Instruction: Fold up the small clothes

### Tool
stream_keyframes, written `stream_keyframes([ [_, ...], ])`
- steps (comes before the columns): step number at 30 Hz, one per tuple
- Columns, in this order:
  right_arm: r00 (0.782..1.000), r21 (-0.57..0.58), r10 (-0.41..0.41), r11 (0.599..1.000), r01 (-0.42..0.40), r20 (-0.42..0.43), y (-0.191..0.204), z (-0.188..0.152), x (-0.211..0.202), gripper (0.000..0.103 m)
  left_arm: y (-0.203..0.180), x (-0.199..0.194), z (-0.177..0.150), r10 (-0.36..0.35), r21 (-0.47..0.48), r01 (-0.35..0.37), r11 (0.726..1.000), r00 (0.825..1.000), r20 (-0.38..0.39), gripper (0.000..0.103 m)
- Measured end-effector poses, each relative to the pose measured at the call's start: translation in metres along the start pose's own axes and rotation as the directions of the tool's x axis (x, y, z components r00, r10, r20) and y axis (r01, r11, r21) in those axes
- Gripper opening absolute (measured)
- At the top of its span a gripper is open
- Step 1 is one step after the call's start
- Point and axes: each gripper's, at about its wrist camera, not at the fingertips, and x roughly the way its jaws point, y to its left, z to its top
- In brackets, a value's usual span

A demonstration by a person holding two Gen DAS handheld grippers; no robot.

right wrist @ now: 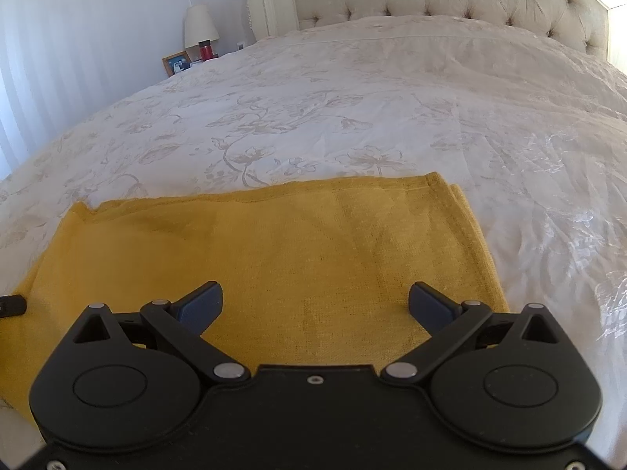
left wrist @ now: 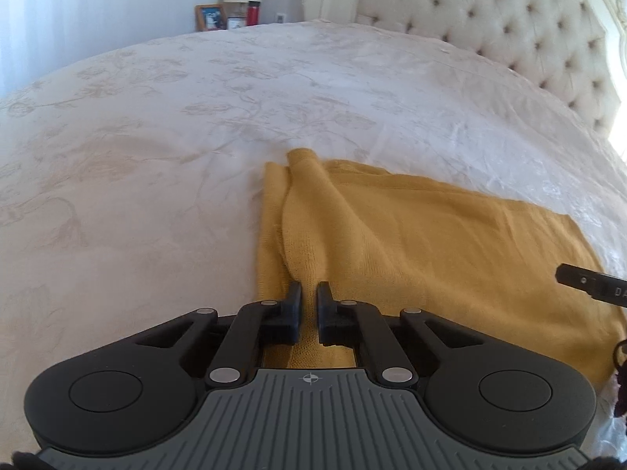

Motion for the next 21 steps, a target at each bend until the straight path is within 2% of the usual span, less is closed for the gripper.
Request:
stream_keyframes([
  [3,1.000,0.007,-0.016,1.000,0.016,-0.008,-0.003,0.000,0.001,0.102,0.011,0.004,-0.003,-0.002,-0.068,-0.001,0.998,0.999,-0.034,0.008],
  [8,1.000,0.008,-0.029,1.000,0.029,0.001,-0.005,0.001,-0.001,0.102,0.008,0.007,-0.001,0.014,-0.077,-0.017,0.997,0.999,-0.038,0.014],
  [11,1.000,0.001,-0.018,1.000,0.018,-0.003,-0.003,0.000,-0.001,0.102,0.010,0.011,0.001,-0.033,-0.093,0.030,0.995,0.999,-0.039,0.032],
  [12,1.000,-0.004,-0.016,1.000,0.016,-0.005,-0.002,0.000,0.000,0.102,0.010,0.014,0.004,-0.037,-0.096,0.033,0.995,0.998,-0.043,0.034],
  [17,1.000,-0.006,-0.011,1.000,0.011,-0.012,-0.001,0.000,0.002,0.102,0.005,0.033,0.023,0.008,-0.075,-0.011,0.997,0.999,-0.037,0.036],
  [21,1.000,0.002,-0.014,1.000,0.014,-0.012,-0.003,0.001,0.003,0.102,0.000,0.049,0.037,0.080,-0.018,-0.080,0.997,0.996,-0.032,0.039],
])
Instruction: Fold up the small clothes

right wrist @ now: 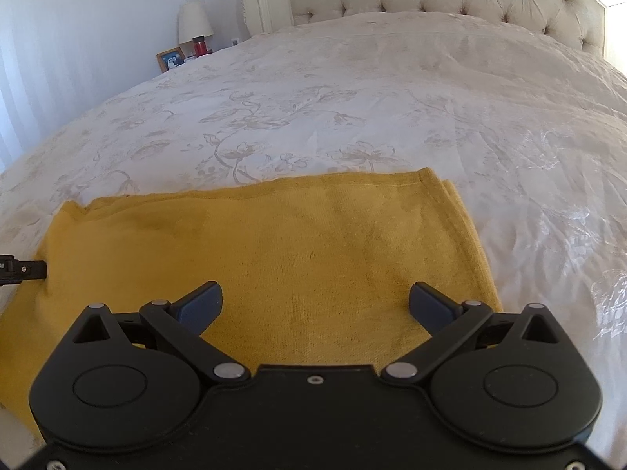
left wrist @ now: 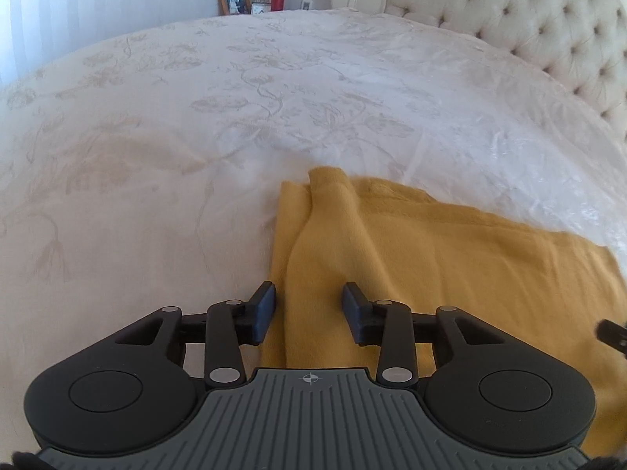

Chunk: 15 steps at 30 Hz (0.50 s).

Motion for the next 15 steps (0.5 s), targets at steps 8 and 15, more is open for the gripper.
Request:
stream_keyframes([
  [8,1.000,0.001,0.008,1.000,-0.008,-0.005,0.001,0.000,0.001,0.102,-0.012,0.010,0.007,0.029,0.057,-0.030,0.998,0.999,0.017,0.039],
  [15,1.000,0.004,0.011,1.000,-0.011,-0.006,0.000,0.000,0.002,0.102,-0.030,0.011,0.008,0.049,0.165,-0.055,0.985,0.998,0.039,0.009],
])
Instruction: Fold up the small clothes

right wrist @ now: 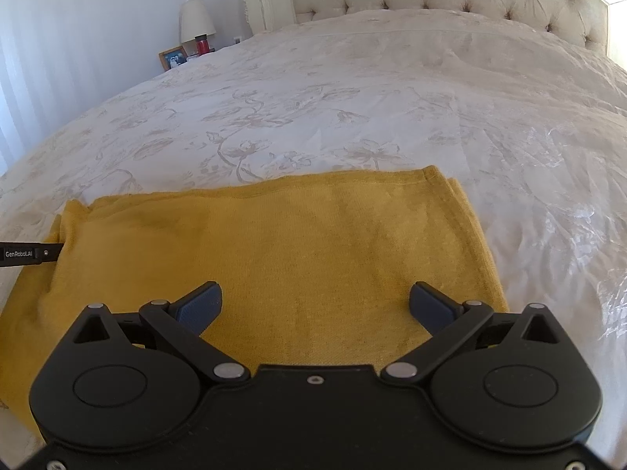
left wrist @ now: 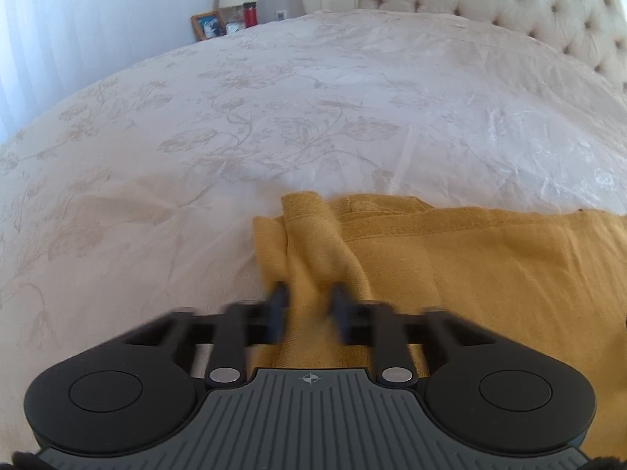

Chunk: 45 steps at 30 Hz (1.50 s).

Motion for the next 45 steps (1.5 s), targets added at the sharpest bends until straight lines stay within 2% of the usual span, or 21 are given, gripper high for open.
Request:
stream_keyframes([
  [4,1.000,0.005,0.001,1.000,-0.001,0.002,-0.001,0.000,0.000,0.102,-0.001,-0.017,-0.007,0.031,0.044,-0.035,0.998,0.997,0.075,0.009],
  [6,1.000,0.004,-0.001,1.000,0.001,0.000,-0.001,0.000,0.000,0.102,0.007,-0.015,-0.008,0.032,0.002,-0.032,0.999,0.998,0.055,0.009],
  [9,1.000,0.002,-0.008,1.000,0.008,-0.005,-0.001,0.000,0.000,0.102,0.026,-0.004,-0.008,0.044,-0.128,-0.042,0.991,0.999,0.013,0.016],
  [10,1.000,0.004,-0.013,1.000,0.013,-0.006,-0.002,0.000,0.000,0.102,0.031,-0.003,-0.008,0.047,-0.165,-0.045,0.985,0.999,0.007,0.021],
  [11,1.000,0.007,-0.019,1.000,0.019,-0.007,-0.004,0.000,0.000,0.102,0.034,-0.001,-0.008,0.065,-0.188,-0.063,0.980,0.998,0.002,0.034],
  [12,1.000,0.011,-0.027,1.000,0.028,-0.009,-0.006,0.000,0.000,0.102,0.036,-0.001,-0.007,0.085,-0.196,-0.083,0.977,0.996,0.002,0.042],
  [15,0.999,0.023,-0.035,0.999,0.035,-0.005,-0.009,0.001,0.000,0.102,0.035,-0.005,-0.005,0.102,-0.174,-0.098,0.980,0.995,0.013,0.044],
  [18,1.000,0.016,-0.027,1.000,0.027,0.009,-0.007,0.001,-0.002,0.102,0.025,-0.022,-0.006,0.092,-0.134,-0.082,0.988,0.993,0.069,0.044],
  [20,1.000,0.004,-0.010,1.000,0.010,0.016,-0.003,0.001,-0.002,0.102,0.012,-0.034,-0.007,0.064,-0.072,-0.056,0.996,0.991,0.118,0.045],
  [23,1.000,-0.018,0.002,1.000,-0.001,0.014,0.001,0.000,-0.002,0.102,-0.007,-0.034,-0.006,0.047,0.047,-0.054,0.997,0.990,0.133,0.047],
  [25,1.000,-0.022,0.001,1.000,-0.001,0.009,0.002,0.000,-0.001,0.102,-0.011,-0.019,-0.003,0.076,0.075,-0.084,0.994,0.992,0.103,0.047],
  [27,1.000,-0.012,-0.003,1.000,0.003,0.009,-0.001,0.000,-0.001,0.102,-0.004,-0.001,0.000,0.130,0.062,-0.134,0.989,0.990,0.054,0.047],
  [28,1.000,-0.006,-0.007,1.000,0.007,0.011,-0.002,0.001,-0.002,0.102,0.002,0.008,0.001,0.178,0.059,-0.180,0.982,0.983,0.042,0.048],
  [31,1.000,0.007,-0.013,1.000,0.012,0.014,-0.006,0.001,-0.003,0.102,0.018,0.015,0.007,0.285,0.039,-0.288,0.957,0.956,0.071,0.049],
  [33,1.000,0.013,-0.010,1.000,0.010,0.013,-0.007,0.001,-0.003,0.102,0.029,0.014,0.012,0.316,0.009,-0.317,0.948,0.946,0.070,0.048],
  [37,1.000,0.007,0.001,1.000,-0.001,0.017,-0.004,0.001,-0.003,0.102,0.033,-0.001,0.009,0.240,-0.002,-0.240,0.971,0.968,0.070,0.048],
  [40,1.000,-0.001,0.015,1.000,-0.015,0.018,-0.002,0.001,-0.003,0.102,0.020,-0.019,0.003,0.151,-0.001,-0.151,0.988,0.984,0.094,0.048],
  [43,0.999,-0.025,0.046,0.999,-0.045,0.028,0.003,0.001,-0.004,0.102,-0.001,-0.035,-0.002,0.056,0.002,-0.057,0.998,0.991,0.125,0.050],
  [45,0.997,-0.057,0.076,0.996,-0.075,0.026,0.010,0.001,-0.004,0.102,-0.017,-0.037,-0.005,-0.026,0.034,0.022,0.999,0.993,0.116,0.059],
])
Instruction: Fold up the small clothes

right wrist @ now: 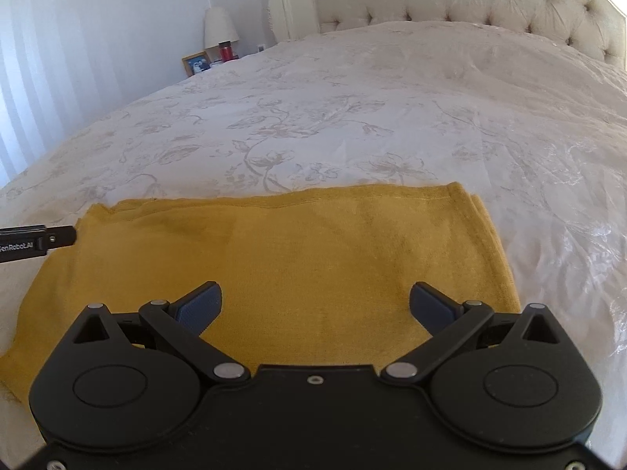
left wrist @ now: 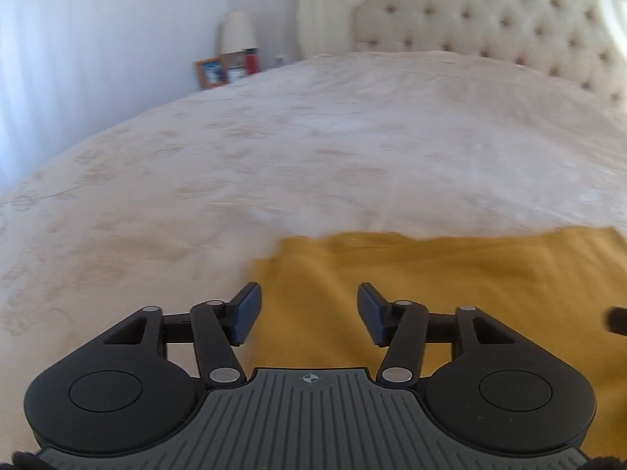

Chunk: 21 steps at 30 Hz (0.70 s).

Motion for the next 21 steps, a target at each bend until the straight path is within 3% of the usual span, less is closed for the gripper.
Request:
stream_keyframes([
  [3,1.000,-0.056,0.005,0.998,-0.006,-0.027,0.007,-0.003,0.003,0.102,-0.016,0.009,-0.007,-0.051,0.051,0.054,0.997,0.997,-0.060,0.062],
  [7,0.992,-0.111,-0.111,0.988,0.104,-0.057,0.003,-0.006,0.008,0.102,-0.010,0.025,-0.020,0.003,0.067,0.003,0.998,0.995,-0.095,0.068],
  [10,0.985,-0.025,-0.159,0.987,0.158,-0.073,-0.019,-0.005,0.009,0.102,0.004,0.027,-0.024,0.093,0.069,-0.087,0.994,0.992,-0.087,0.084],
  [12,0.980,-0.008,-0.187,0.982,0.187,-0.071,-0.027,-0.004,0.007,0.102,0.018,0.030,-0.025,0.108,0.027,-0.106,0.994,0.988,-0.107,0.096],
  [16,0.981,-0.006,-0.183,0.983,0.183,-0.067,-0.027,-0.004,0.005,0.102,0.026,0.017,-0.020,0.096,-0.097,-0.111,0.989,0.984,-0.153,0.094],
  [21,0.983,-0.016,-0.171,0.985,0.170,-0.062,-0.023,-0.004,0.005,0.102,-0.003,-0.022,-0.023,-0.018,-0.096,0.010,0.995,0.996,-0.088,0.094],
])
